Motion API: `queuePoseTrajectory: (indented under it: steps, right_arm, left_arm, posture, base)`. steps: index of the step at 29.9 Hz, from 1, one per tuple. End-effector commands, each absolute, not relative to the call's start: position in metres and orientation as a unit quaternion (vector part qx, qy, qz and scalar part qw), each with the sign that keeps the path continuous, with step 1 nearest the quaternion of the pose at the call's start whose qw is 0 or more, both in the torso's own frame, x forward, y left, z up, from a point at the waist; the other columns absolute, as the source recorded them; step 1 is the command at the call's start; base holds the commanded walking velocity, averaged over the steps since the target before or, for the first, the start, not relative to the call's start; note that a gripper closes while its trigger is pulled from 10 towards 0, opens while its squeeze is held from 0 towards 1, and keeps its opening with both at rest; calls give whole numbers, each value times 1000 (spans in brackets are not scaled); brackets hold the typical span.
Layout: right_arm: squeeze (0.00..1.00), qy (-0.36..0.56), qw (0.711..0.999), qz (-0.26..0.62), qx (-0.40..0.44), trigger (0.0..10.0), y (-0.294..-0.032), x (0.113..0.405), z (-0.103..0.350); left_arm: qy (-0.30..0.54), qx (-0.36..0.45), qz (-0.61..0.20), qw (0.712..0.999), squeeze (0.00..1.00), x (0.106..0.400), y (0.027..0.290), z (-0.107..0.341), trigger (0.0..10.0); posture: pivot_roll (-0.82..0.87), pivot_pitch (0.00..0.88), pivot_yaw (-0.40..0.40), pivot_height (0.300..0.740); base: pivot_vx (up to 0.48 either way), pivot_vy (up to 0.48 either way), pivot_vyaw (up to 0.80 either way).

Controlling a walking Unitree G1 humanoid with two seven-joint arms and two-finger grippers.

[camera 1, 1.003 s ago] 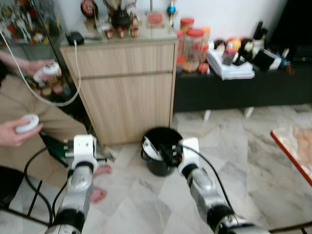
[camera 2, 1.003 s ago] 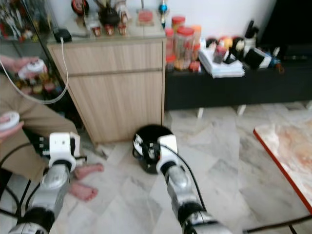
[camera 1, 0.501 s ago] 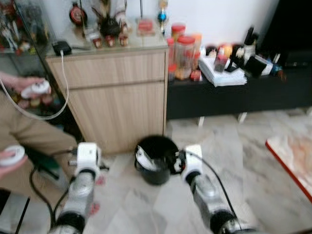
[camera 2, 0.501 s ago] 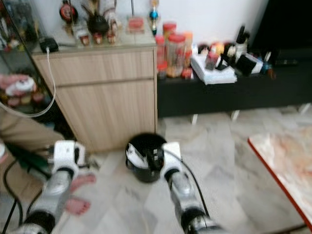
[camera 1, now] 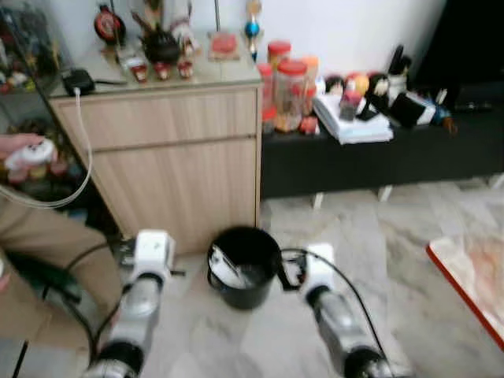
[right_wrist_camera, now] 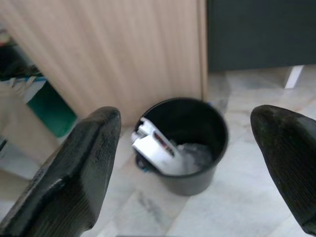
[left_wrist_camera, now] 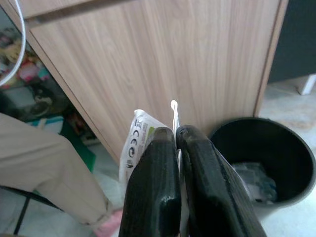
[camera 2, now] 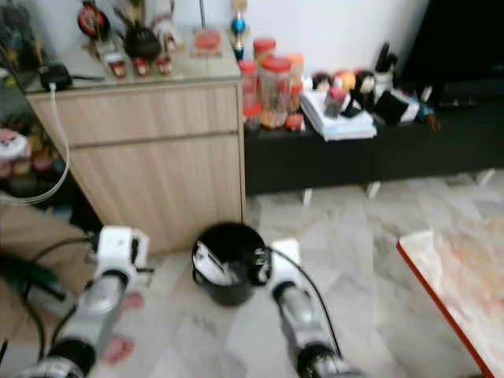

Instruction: Picking trash to rubbish bin

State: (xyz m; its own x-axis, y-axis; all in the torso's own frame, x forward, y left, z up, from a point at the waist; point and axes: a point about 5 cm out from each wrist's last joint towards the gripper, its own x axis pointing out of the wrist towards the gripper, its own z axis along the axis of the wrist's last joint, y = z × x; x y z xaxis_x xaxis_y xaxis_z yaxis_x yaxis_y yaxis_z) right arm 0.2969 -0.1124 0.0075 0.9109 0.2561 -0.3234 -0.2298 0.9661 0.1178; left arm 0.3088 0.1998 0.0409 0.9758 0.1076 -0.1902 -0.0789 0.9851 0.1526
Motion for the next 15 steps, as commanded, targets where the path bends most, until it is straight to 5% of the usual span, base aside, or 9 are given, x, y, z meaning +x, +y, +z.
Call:
queuePoseTrajectory:
  steps: [1,15]
  right_arm:
    - [0,160,981,105,39,10000,-122,301,12]
    - [0,149,983,102,44,10000,-120,306,17]
  left_arm:
    - [99,72,43,992,0,310,196,41,10000]
    - [109,76,45,990,0,305,200,34,10000]
  posture:
    - [55,37,31,740]
    - [69,59,27,740]
  base:
    - [341,0,0]
    - [342,0,0]
